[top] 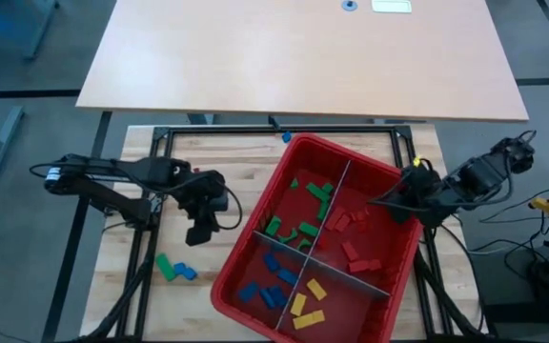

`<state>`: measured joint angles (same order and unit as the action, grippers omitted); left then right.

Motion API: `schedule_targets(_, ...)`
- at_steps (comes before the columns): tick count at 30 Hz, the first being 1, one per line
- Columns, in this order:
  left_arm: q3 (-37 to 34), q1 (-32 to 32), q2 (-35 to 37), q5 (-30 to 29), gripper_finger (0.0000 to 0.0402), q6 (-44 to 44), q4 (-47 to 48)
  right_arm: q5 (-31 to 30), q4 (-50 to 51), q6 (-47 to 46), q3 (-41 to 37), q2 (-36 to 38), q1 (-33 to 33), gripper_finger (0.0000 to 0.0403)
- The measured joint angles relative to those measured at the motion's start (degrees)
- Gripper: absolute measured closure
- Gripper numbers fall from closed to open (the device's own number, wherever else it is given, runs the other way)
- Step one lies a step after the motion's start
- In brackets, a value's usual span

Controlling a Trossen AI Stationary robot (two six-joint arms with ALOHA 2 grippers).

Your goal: Sort blocks

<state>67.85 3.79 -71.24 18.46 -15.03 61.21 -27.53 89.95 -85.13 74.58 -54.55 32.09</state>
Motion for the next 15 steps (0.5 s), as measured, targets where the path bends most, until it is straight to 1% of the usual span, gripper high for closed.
schedule_targets(7, 0.5, 0.0, 3.7, -0.3, 0.0401, -3.7, 0.1, 0.6, 0.1, 5.6, -0.6, -2.4, -6.8, 0.0403)
schedule_targets(15, 0.8, 0.0, 4.8, -1.5, 0.0401, -5.0, 0.2, 1.3, 0.1, 15.0, -2.1, -8.8, -17.1, 0.0403)
